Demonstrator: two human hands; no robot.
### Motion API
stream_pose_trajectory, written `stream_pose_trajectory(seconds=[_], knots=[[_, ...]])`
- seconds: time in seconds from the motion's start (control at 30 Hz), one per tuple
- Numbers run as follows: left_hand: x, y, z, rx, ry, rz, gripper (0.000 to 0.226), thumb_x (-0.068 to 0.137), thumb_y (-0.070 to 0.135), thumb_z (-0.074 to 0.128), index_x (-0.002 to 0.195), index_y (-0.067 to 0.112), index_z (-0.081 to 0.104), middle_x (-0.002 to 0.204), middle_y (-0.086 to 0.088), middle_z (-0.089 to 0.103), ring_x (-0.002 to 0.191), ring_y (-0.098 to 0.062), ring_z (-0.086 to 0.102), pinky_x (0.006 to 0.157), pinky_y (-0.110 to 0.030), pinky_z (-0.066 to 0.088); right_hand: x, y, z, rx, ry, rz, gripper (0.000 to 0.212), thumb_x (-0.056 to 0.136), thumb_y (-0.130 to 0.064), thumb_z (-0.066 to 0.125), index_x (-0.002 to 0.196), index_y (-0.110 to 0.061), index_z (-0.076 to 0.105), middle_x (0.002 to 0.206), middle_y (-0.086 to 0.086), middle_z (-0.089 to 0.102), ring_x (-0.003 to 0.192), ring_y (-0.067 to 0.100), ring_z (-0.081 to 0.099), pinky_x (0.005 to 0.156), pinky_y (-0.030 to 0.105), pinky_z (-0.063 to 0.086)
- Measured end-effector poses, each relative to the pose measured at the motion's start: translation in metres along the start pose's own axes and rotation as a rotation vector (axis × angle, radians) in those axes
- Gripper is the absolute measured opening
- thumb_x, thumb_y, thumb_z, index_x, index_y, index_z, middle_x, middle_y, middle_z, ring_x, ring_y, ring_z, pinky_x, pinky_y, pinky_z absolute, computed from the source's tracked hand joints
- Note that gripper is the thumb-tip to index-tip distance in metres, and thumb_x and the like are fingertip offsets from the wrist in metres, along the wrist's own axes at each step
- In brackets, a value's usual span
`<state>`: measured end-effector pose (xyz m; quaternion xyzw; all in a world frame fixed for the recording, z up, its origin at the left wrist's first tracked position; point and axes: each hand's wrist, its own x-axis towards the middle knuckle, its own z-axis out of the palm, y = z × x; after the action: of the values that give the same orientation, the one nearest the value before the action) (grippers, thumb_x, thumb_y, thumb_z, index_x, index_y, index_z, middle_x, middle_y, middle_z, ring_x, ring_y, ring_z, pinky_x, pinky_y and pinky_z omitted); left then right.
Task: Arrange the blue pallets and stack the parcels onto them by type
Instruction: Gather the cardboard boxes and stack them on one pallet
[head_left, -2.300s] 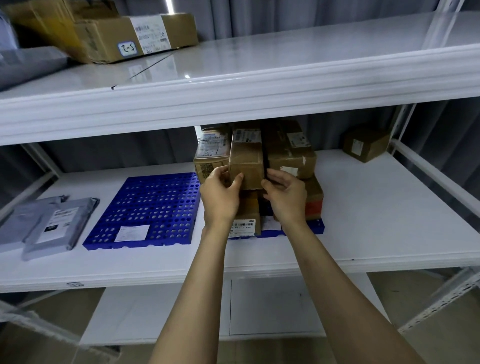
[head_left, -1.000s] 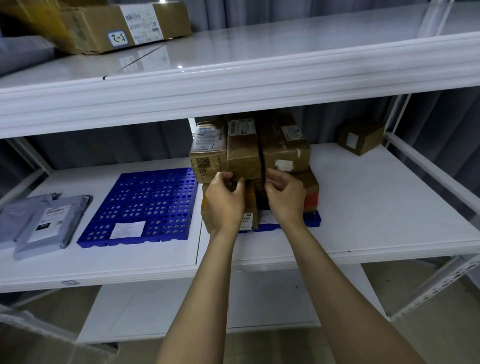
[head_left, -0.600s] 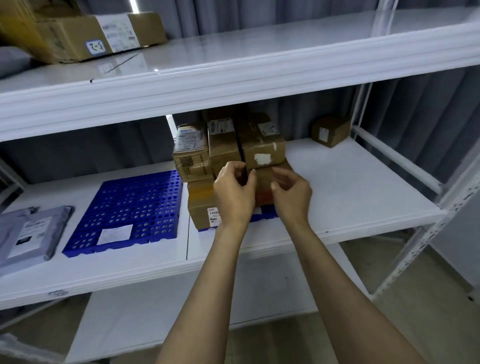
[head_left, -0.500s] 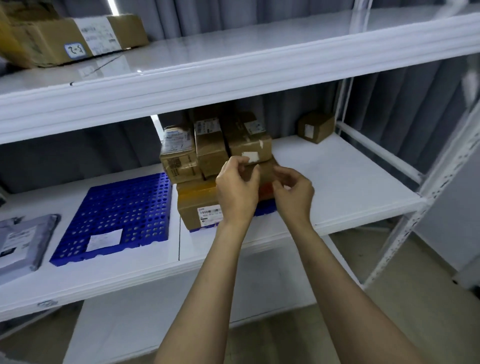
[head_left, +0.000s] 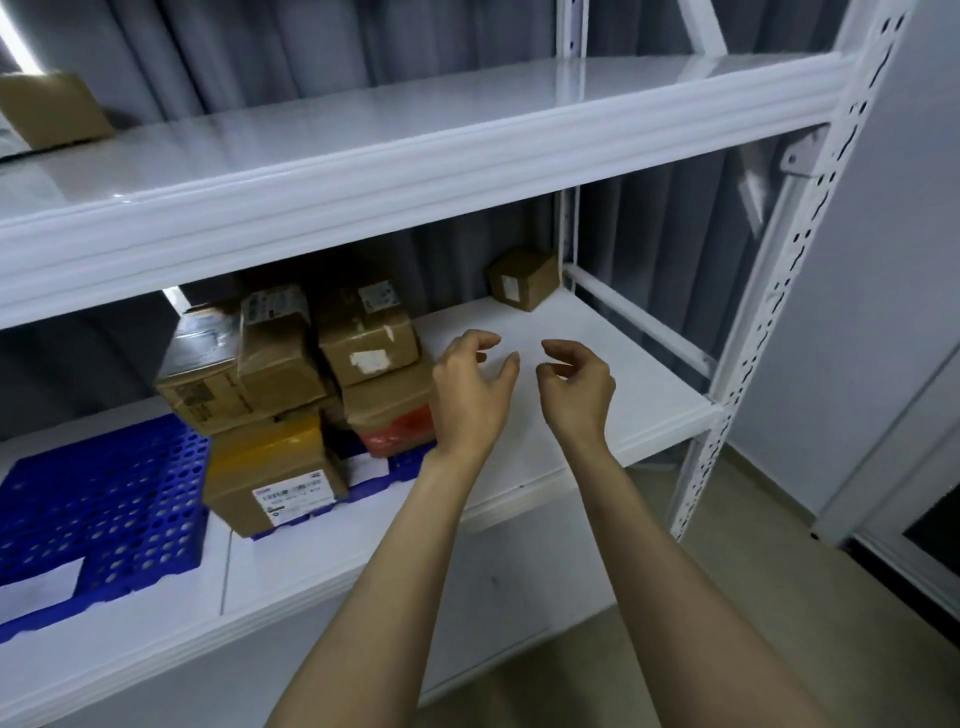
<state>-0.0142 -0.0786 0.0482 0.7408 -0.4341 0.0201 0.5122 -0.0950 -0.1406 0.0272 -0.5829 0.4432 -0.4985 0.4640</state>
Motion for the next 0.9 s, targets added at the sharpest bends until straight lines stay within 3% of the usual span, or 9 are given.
stream_pose_trajectory(seconds=[0.1, 0.23, 0.47, 0.63, 0.77, 0.9], knots=[[0.024, -0.001, 0.032, 0.028, 0.004, -0.035, 0.029, 0.088, 0.028, 0.068, 0.115, 0.015, 0.064, 0.116, 0.0, 0.064, 0.101, -0.012, 0.059, 0.077, -0.02, 0.046, 0.047, 0.009, -0.001, -0.047, -0.01, 0.033, 0.029, 0.088, -0.003, 0.062, 0.115, -0.012, 0.064, 0.116, 0.003, 0.066, 0.101, 0.02, 0.063, 0.091, 0.031, 0.053], [0.055, -0.005, 0.07, 0.057, 0.025, -0.093, 0.03, 0.089, 0.028, 0.066, 0.116, 0.015, 0.064, 0.117, -0.001, 0.065, 0.102, -0.013, 0.059, 0.077, -0.02, 0.043, 0.115, 0.027, 0.01, -0.138, -0.062, 0.044, 0.036, 0.086, -0.009, 0.068, 0.121, -0.011, 0.061, 0.122, 0.006, 0.064, 0.108, 0.023, 0.062, 0.091, 0.029, 0.049], [0.083, -0.017, 0.114, 0.063, 0.044, -0.133, 0.029, 0.09, 0.025, 0.065, 0.116, 0.013, 0.063, 0.118, -0.003, 0.064, 0.105, -0.018, 0.058, 0.082, -0.023, 0.045, 0.213, 0.078, 0.05, -0.336, -0.238, -0.019, 0.071, 0.074, -0.025, 0.082, 0.133, -0.006, 0.048, 0.134, 0.013, 0.052, 0.121, 0.029, 0.051, 0.096, 0.031, 0.043], [0.096, -0.039, 0.134, 0.108, 0.098, -0.16, 0.032, 0.089, 0.029, 0.067, 0.118, 0.016, 0.063, 0.12, 0.0, 0.063, 0.105, -0.015, 0.058, 0.081, -0.022, 0.044, 0.27, 0.11, 0.085, -0.574, -0.349, -0.056, 0.097, 0.072, -0.038, 0.082, 0.147, -0.008, 0.028, 0.152, 0.013, 0.027, 0.137, 0.034, 0.031, 0.108, 0.041, 0.036], [0.107, -0.058, 0.144, 0.141, 0.149, -0.156, 0.035, 0.088, 0.03, 0.068, 0.119, 0.016, 0.062, 0.122, 0.0, 0.063, 0.106, -0.015, 0.058, 0.085, -0.027, 0.05, 0.308, 0.124, 0.103, -0.605, -0.37, -0.064, 0.116, 0.071, -0.036, 0.082, 0.153, -0.014, 0.003, 0.158, 0.012, 0.009, 0.144, 0.035, 0.017, 0.113, 0.042, 0.028], [0.113, -0.071, 0.158, 0.147, 0.179, -0.165, 0.035, 0.088, 0.03, 0.067, 0.12, 0.017, 0.061, 0.123, 0.001, 0.061, 0.106, -0.014, 0.057, 0.082, -0.023, 0.048, 0.334, 0.138, 0.117, -0.701, -0.402, -0.122, 0.128, 0.064, -0.044, 0.083, 0.153, -0.023, -0.006, 0.161, 0.01, 0.0, 0.146, 0.036, 0.01, 0.114, 0.045, 0.025]])
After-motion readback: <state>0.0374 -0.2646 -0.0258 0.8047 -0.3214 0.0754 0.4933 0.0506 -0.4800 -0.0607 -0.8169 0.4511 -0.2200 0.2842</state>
